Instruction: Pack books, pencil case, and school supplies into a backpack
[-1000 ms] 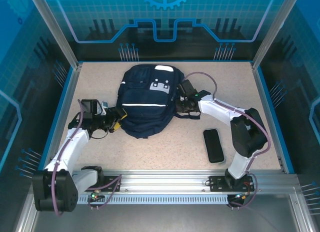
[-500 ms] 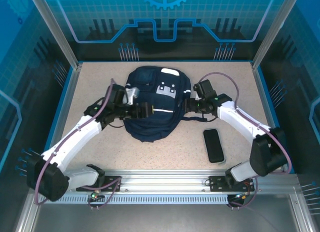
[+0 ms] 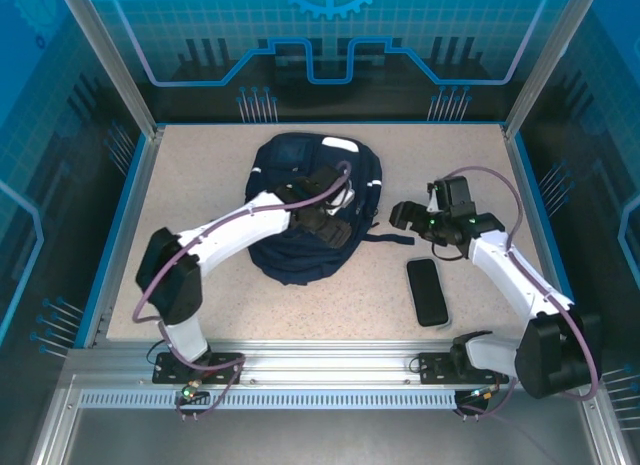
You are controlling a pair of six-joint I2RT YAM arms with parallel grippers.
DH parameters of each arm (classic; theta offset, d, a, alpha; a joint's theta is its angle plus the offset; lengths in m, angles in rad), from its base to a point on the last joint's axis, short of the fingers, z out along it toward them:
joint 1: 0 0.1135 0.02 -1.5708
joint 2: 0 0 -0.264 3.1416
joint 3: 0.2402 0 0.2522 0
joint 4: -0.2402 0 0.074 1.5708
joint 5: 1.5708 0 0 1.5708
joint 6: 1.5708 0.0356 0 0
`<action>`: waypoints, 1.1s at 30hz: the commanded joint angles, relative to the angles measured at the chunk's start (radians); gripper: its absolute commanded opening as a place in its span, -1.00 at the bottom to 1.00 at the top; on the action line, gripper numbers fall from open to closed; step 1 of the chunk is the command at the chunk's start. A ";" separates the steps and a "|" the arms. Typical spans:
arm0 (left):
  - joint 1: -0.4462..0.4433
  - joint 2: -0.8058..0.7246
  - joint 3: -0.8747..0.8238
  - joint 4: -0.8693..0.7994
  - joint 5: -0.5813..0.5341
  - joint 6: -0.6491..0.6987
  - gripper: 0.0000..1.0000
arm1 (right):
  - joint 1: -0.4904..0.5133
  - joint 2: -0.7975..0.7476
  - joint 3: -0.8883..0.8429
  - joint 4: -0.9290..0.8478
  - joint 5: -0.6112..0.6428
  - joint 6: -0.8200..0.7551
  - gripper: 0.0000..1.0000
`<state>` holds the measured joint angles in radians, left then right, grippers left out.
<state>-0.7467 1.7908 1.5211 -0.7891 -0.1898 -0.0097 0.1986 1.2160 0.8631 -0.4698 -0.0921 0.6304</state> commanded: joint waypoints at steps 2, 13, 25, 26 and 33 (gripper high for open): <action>-0.041 0.121 0.120 -0.119 -0.156 0.018 0.57 | -0.061 -0.029 -0.046 0.011 -0.078 0.038 0.82; -0.051 0.281 0.233 -0.141 -0.192 -0.061 0.54 | -0.088 -0.025 -0.054 0.011 -0.108 0.047 0.80; -0.051 0.273 0.213 -0.108 -0.248 -0.083 -0.23 | -0.074 0.046 -0.026 0.047 -0.182 0.069 0.69; -0.051 0.260 0.202 -0.100 -0.243 -0.080 -0.31 | -0.070 0.055 -0.021 0.049 -0.187 0.069 0.67; -0.046 0.102 0.085 0.005 -0.251 -0.094 -0.79 | -0.019 0.143 0.043 0.110 -0.255 0.099 0.46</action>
<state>-0.8078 1.9991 1.6424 -0.8330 -0.3904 -0.0803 0.1528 1.3262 0.8486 -0.4122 -0.2844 0.7082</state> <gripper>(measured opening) 0.124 0.741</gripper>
